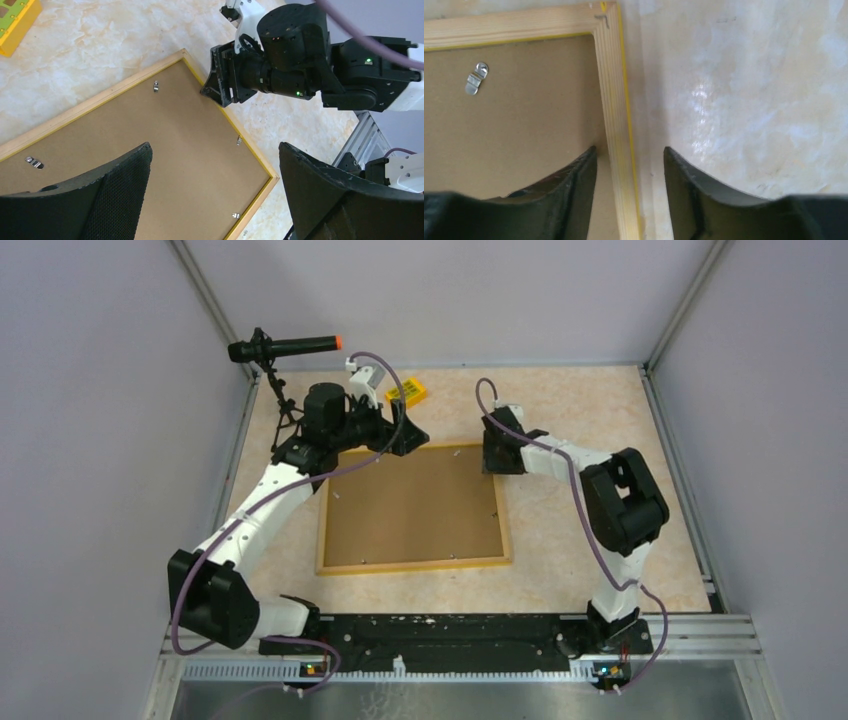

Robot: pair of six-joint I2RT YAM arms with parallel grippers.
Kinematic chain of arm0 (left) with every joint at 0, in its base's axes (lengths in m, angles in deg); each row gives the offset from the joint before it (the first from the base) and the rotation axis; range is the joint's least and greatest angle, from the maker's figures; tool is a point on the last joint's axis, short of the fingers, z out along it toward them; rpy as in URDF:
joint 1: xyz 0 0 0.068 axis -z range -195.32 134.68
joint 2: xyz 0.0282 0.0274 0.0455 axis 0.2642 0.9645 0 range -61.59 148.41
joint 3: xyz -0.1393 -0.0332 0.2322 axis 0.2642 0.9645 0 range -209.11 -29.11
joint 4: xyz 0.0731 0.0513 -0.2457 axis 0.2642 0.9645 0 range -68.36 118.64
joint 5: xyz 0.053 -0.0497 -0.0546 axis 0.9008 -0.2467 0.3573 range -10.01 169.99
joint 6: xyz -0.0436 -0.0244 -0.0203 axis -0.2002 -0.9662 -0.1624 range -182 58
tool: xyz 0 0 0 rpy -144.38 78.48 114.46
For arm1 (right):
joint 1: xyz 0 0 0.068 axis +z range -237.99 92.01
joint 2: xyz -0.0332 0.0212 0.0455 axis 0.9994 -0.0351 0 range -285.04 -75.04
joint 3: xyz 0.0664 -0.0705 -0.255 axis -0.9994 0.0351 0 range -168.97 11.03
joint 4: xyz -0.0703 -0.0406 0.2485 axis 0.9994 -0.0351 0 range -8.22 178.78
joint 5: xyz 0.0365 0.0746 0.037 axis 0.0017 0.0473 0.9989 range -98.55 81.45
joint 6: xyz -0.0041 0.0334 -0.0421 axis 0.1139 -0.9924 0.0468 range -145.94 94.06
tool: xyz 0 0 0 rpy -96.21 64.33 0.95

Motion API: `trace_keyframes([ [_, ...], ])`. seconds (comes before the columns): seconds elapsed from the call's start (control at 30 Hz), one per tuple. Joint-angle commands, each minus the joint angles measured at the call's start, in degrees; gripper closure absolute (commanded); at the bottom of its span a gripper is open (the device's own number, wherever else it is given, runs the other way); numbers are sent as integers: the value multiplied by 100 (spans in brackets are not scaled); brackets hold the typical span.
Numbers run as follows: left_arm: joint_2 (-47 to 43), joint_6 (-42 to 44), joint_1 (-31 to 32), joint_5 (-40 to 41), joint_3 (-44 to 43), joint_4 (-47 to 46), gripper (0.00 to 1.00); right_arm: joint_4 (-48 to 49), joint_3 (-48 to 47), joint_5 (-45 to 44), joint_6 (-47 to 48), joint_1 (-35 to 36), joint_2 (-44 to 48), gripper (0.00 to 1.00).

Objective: Put the photo into the frame
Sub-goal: Adjust the photo frame at the center of the board.

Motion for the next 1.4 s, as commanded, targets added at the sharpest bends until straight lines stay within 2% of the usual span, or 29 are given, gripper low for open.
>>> trace_keyframes([
  [0.0,97,11,-33,-94,19,-244,1,-53,-340,-35,-324,-48,-252,58],
  [0.03,85,4,-44,-104,20,-236,1,-100,-349,-76,-400,-54,-315,65],
  [0.13,38,10,-43,-55,40,-242,1,-269,-287,-108,-799,-98,-408,98],
  [0.17,39,25,-43,-39,42,-236,1,-313,-216,-167,-995,-109,-397,100],
  [0.33,67,-46,-66,-158,45,-255,1,-513,391,-686,-1901,-141,-1,100],
  [0.53,0,-55,-61,-162,59,-280,1,-590,1474,-1050,-2750,-387,1062,100],
  [0.73,-19,-83,-70,-198,65,-294,1,-523,2466,-703,-3136,-993,1972,100],
  [0.83,-26,-71,-70,-158,61,-296,1,-481,2895,-618,-3264,-1059,2426,100],
  [0.93,-62,-95,-63,-205,64,-302,1,-12,3378,-237,-3396,-987,2765,100],
  [1.1,-36,-102,-71,-226,60,-312,1,-160,3486,-367,-3992,-295,2937,100],
  [1.27,-40,-77,-78,-184,70,-311,1,-166,3541,-520,-5364,921,2897,100],
  [1.3,-54,-66,-74,-170,72,-313,1,192,3656,-588,-5574,1189,2948,96],
  [1.37,-65,-32,-70,-63,87,-308,1,569,3840,-659,-5891,1630,2944,83],
])
